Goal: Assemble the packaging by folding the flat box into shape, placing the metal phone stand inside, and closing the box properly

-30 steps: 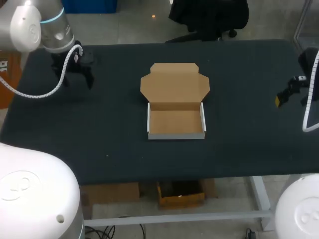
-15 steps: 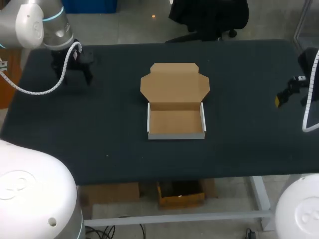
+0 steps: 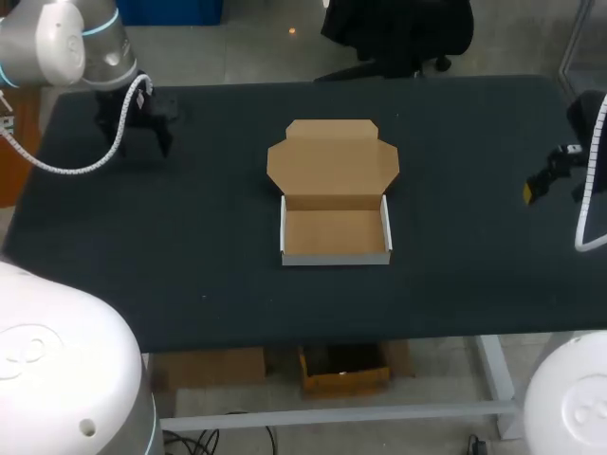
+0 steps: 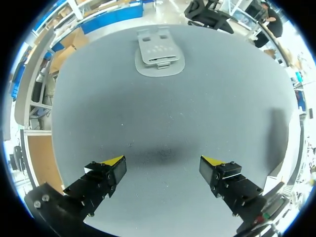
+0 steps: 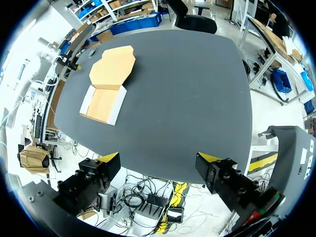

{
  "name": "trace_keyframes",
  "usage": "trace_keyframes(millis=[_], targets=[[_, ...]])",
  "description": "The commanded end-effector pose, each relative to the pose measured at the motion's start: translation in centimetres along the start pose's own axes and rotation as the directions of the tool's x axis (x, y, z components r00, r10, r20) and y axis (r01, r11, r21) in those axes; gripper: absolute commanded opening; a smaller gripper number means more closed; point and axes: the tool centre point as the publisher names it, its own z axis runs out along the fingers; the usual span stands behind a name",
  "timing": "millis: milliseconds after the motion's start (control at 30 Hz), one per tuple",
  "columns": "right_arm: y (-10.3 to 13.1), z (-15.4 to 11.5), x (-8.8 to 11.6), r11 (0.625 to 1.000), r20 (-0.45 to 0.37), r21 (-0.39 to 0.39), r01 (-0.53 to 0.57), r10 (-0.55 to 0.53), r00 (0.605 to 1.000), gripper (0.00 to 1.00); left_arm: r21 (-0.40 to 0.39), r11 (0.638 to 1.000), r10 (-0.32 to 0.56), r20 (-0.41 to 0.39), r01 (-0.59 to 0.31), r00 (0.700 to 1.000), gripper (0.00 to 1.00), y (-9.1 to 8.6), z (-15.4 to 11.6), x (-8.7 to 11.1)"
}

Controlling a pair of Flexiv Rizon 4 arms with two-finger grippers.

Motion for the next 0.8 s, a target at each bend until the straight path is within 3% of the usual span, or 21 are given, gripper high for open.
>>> trace_keyframes(millis=[33, 800], targets=[[0.0, -0.3, 0.0, 1.000, -0.004, 0.005, 0.001, -0.001, 1.000, 1.00, -0.032, 0.999, -0.010, 0.003, 0.010, 1.000, 1.00, -1.1, 0.9, -0.4], [0.0, -0.3, 0.0, 1.000, -0.004, 0.005, 0.001, -0.001, 1.000, 1.00, -0.023, 0.997, -0.069, 0.031, 0.070, 0.997, 1.00, -3.8, 2.1, -1.8]])
